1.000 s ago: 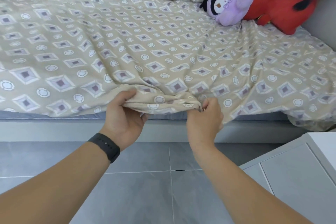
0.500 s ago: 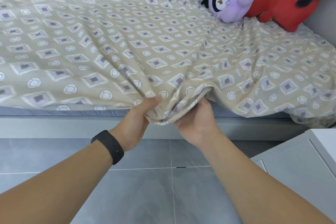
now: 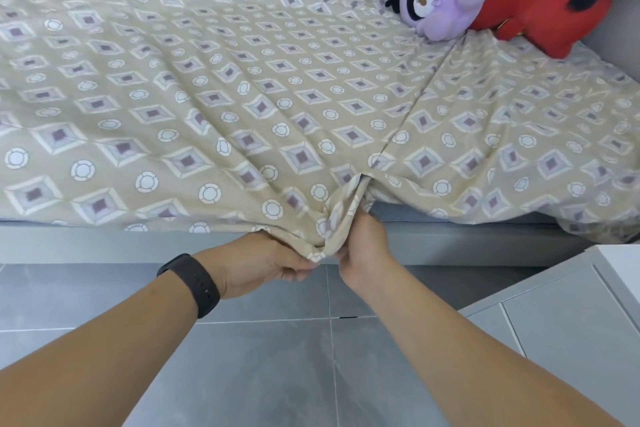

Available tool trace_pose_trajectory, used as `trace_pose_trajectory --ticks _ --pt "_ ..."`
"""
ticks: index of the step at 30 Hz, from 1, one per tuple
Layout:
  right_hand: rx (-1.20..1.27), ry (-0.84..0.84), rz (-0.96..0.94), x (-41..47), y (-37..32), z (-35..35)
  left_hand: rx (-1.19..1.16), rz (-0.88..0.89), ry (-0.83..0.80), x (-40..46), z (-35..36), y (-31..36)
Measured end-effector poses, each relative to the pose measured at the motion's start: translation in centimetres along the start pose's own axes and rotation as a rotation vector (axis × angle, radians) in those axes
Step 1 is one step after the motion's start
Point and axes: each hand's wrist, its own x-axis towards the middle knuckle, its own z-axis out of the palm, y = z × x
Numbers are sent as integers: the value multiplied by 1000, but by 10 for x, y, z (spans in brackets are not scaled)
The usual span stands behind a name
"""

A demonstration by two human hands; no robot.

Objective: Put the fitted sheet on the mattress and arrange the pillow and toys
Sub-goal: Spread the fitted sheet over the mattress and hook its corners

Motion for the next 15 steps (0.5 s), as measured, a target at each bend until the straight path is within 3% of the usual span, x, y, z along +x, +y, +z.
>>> trace_pose_trajectory --ticks 2,4,7,11,15 --pt "74 -78 -23 -4 -3 0 0 24 92 4 3 -2" --pt "214 -140 -71 -8 -16 -6 -144 19 125 8 5 -2" --pt "418 -112 -121 -6 -45 -19 -217 -64 181 9 2 4" --pt "609 153 -194 -4 -72 -51 -283 -49 410 24 -19 5" --pt "423 562 -172 12 -56 -76 -277 -63 650 40 -9 0"
